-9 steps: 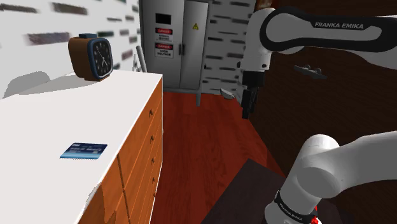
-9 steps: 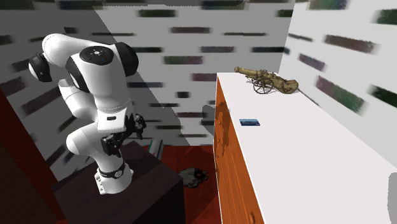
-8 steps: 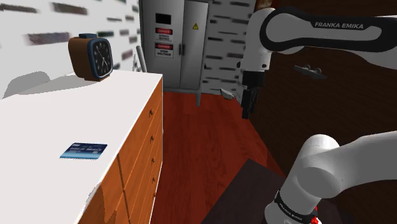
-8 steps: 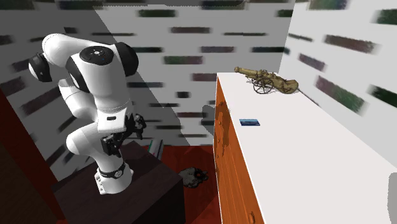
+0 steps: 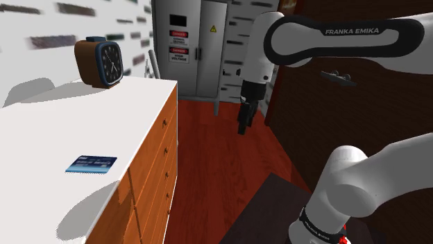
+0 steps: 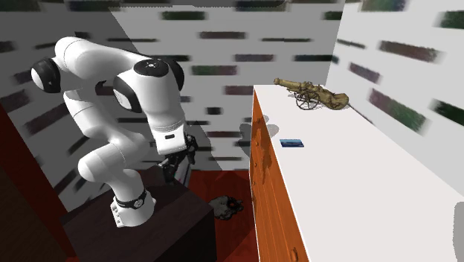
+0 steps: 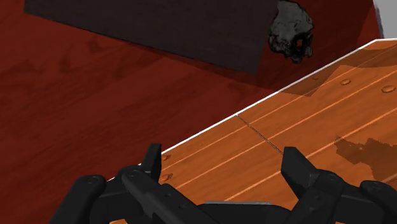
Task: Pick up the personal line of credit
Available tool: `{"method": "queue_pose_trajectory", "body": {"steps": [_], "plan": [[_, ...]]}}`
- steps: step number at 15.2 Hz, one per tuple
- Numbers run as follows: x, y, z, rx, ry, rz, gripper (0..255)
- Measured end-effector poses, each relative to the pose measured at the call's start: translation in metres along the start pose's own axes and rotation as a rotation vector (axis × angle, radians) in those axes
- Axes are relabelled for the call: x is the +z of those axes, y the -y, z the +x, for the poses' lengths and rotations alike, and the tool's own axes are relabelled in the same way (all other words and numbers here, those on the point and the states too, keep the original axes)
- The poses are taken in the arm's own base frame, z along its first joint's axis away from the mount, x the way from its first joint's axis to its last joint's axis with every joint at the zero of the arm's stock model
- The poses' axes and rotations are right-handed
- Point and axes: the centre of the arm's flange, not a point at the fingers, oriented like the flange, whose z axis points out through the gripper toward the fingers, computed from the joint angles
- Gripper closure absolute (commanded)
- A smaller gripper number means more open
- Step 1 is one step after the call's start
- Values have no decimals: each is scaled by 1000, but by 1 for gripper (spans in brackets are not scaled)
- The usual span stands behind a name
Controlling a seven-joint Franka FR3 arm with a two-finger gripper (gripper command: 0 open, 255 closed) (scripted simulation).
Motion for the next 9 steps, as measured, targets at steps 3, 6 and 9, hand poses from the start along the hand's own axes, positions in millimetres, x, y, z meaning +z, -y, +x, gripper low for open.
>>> {"method": "queue_pose_trajectory", "body": {"steps": [3,6,9], "plan": [[6,25,21,-46,-48,-1,0],[9,53,45,-91,-96,-1,0],[18,77,62,-136,-143,-2,0]]}}
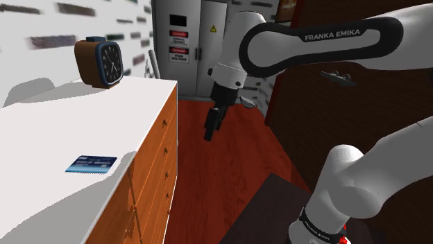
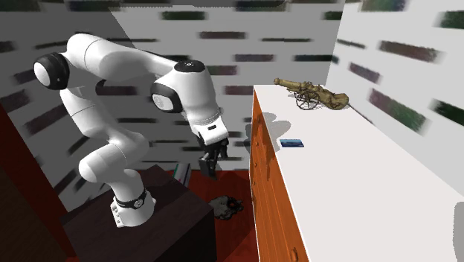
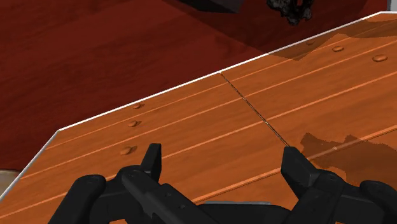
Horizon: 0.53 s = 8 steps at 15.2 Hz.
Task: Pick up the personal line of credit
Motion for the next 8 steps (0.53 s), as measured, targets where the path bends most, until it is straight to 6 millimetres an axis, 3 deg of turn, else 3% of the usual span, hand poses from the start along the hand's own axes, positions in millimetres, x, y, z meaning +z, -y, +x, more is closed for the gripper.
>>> {"method": "queue_pose_trajectory", "body": {"steps": [8], "plan": [[17,66,60,-121,-128,-2,0]]}}
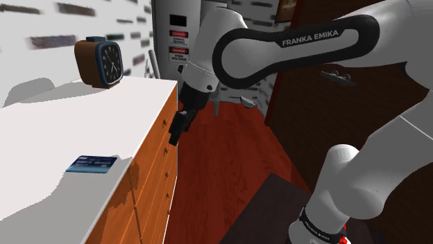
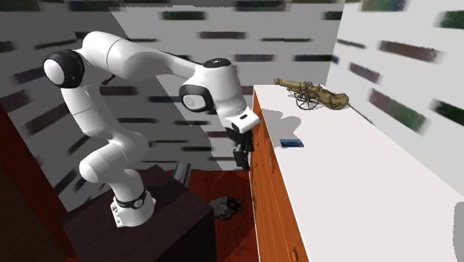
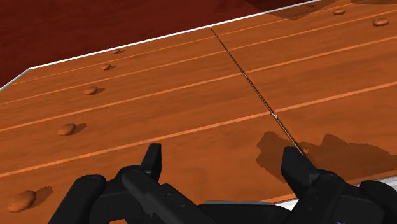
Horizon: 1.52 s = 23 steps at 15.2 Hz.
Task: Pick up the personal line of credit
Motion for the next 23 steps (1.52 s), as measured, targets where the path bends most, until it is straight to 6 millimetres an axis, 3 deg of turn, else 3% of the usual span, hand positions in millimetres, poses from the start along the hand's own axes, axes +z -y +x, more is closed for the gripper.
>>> {"method": "queue_pose_trajectory", "body": {"steps": [8,17,23], "plan": [[22,65,62,-121,-126,-1,0],[31,149,121,-257,-270,0,0],[50,158,122,-274,-289,-1,0]]}}
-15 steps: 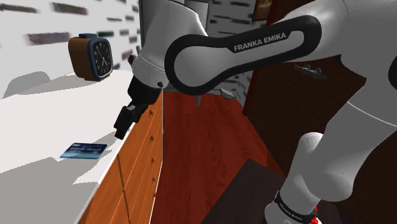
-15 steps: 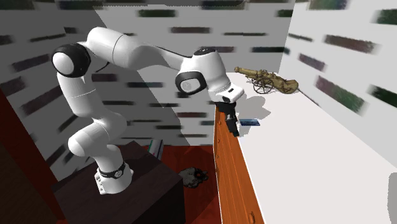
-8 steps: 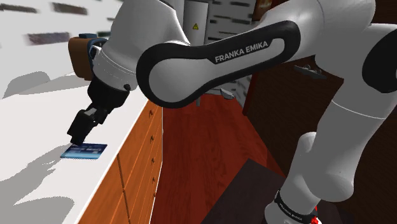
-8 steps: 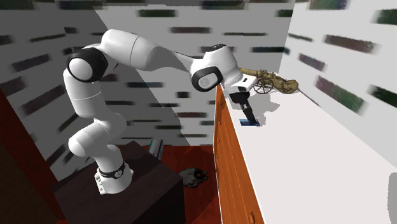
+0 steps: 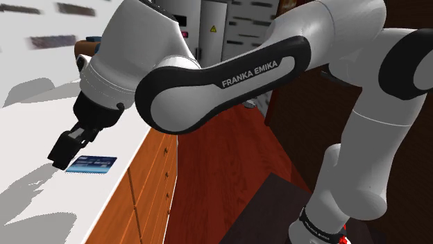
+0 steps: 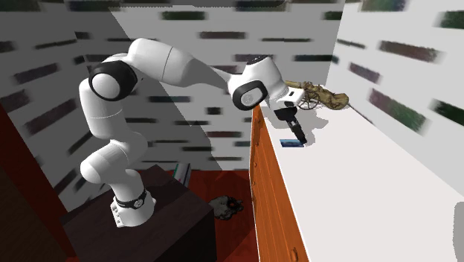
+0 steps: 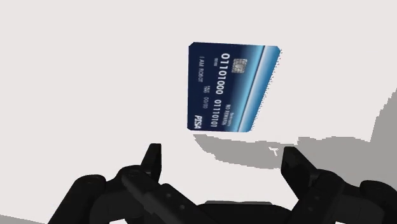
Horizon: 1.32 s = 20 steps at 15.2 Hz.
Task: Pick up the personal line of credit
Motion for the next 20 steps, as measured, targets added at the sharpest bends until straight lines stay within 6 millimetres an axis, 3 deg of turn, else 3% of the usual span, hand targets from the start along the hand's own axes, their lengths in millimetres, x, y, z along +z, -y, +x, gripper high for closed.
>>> {"method": "queue_pose_trajectory", "body": {"steps": [3,4,14,20], "plan": [[13,1,-8,0,0,0,0],[14,1,-9,0,0,0,255],[15,1,-10,-1,-2,0,255],[-6,0,5,0,-1,0,255]]}}
